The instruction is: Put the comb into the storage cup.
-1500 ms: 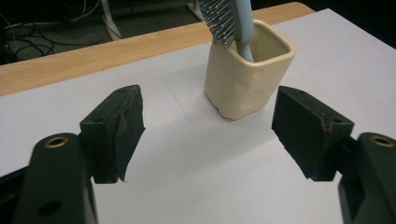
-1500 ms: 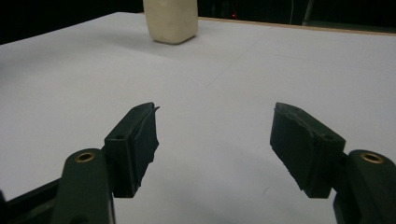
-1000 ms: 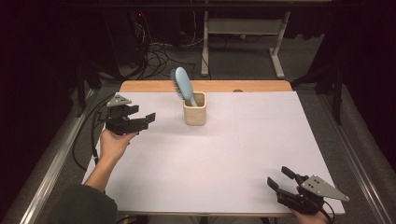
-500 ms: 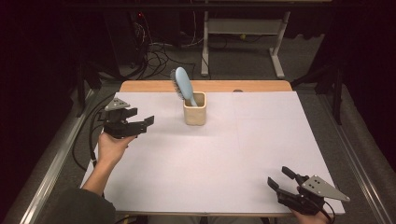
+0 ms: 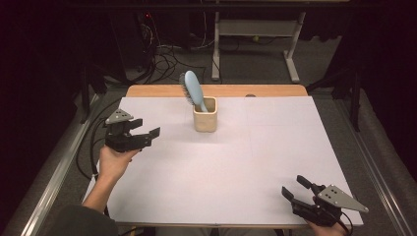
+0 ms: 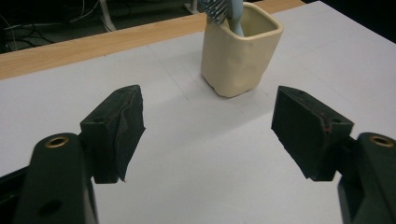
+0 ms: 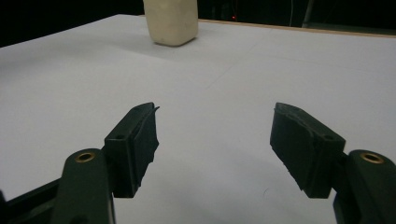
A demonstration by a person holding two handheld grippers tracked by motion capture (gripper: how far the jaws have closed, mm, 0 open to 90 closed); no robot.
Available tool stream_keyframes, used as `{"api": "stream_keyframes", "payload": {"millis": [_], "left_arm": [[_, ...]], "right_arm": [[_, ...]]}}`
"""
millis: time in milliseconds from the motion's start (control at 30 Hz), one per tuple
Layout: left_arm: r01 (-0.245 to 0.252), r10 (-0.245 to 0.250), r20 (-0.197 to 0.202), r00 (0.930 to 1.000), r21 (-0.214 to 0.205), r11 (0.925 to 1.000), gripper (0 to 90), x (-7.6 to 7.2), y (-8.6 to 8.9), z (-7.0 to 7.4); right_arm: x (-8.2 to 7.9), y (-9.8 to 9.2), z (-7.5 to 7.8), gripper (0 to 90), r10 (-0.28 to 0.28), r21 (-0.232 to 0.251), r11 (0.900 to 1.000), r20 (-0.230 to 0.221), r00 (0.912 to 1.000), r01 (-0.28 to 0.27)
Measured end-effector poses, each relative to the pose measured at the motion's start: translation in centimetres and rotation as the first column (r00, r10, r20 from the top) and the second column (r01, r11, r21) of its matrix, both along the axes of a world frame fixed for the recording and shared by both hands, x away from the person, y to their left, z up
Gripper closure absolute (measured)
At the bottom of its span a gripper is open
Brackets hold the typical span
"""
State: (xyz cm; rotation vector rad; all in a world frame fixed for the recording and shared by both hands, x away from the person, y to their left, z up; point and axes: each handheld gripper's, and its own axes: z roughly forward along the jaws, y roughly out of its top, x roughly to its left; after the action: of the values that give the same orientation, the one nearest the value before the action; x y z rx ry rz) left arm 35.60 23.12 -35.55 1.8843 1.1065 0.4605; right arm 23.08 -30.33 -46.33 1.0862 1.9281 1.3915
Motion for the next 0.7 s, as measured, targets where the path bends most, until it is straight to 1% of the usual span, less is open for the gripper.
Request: {"api": "stream_keyframes", "payload": {"millis": [433, 700], "left_arm": [[-0.002, 0.002, 0.007, 1.0, -0.015, 0.9999, 26.1, -1.2, 0.8, -0.4], [-0.002, 0.002, 0.015, 0.9999, -0.034, 0.9994, 26.1, -1.8, 1.0, -0.4]], "right_arm": [[0.0, 0.0, 0.0, 32.7, 0.0, -0.001, 1.0, -0.003, 1.0, 0.0], [0.0, 0.0, 0.0, 32.7, 0.0, -0.001, 1.0, -0.002, 1.0, 0.0]]}}
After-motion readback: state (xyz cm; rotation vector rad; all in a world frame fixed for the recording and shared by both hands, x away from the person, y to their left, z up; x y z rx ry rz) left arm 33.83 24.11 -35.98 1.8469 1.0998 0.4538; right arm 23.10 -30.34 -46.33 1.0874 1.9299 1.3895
